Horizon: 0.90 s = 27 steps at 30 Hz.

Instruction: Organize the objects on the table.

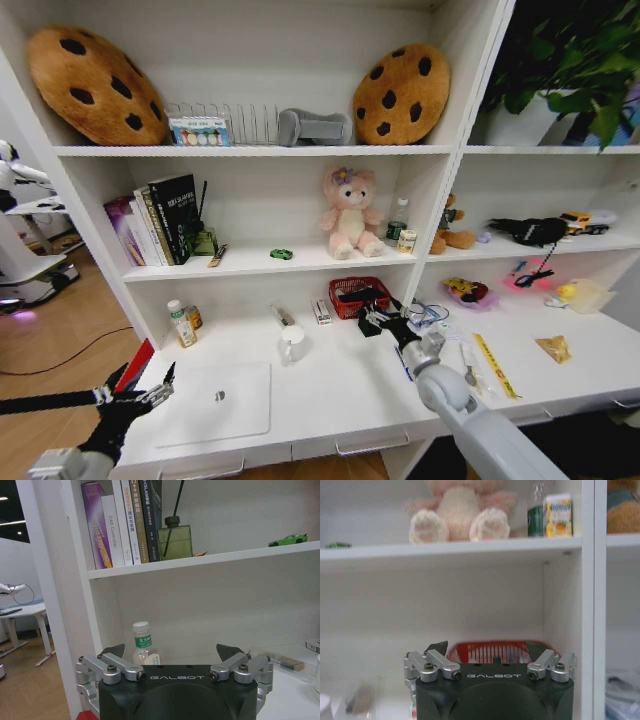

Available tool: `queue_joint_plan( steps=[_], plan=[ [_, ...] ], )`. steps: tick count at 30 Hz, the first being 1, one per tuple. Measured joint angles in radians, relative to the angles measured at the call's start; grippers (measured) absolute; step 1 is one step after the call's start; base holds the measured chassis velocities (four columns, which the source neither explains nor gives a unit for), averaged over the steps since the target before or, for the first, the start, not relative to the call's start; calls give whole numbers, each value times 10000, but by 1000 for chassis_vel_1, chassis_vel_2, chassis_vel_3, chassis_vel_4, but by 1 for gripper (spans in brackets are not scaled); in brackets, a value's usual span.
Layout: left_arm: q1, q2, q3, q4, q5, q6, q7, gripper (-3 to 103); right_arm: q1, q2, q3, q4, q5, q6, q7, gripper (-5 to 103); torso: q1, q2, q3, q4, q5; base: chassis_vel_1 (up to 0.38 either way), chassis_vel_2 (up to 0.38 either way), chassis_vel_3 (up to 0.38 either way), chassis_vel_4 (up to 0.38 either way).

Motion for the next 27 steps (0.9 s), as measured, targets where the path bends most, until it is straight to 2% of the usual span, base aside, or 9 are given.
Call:
queue_joint_plan(
  steps=[1, 2, 5, 6, 16, 27],
  plan=[
    [1, 0, 0, 0, 0, 0, 0, 100, -440, 60, 152, 70, 7, -185, 55, 88, 0, 0, 0, 0, 1, 0, 0, 0, 0],
    [0, 0, 0, 0, 0, 0, 0, 100, -657, 95, 214, 91, 84, -273, 108, 88, 0, 0, 0, 0, 0, 0, 0, 0, 0],
    [0, 0, 0, 0, 0, 0, 0, 100, -1179, 177, 509, 244, 486, -767, 215, 90, 0, 0, 0, 0, 1, 0, 0, 0, 0],
    [1, 0, 0, 0, 1, 0, 0, 100, -1325, 182, 635, 299, 558, -877, 207, 97, 0, 0, 0, 1, -1, 0, 0, 0, 0],
    [1, 0, 0, 0, 0, 0, 0, 100, -1724, 273, 778, 633, 699, -971, 173, 99, 0, 0, 1, 1, 0, 0, 0, 0, 0],
    [1, 0, 0, 0, 0, 0, 0, 100, -1507, 288, 855, 465, 965, -1225, 140, 100, 1, 0, 1, 2, 0, 0, 0, 0, 0]
  ],
)
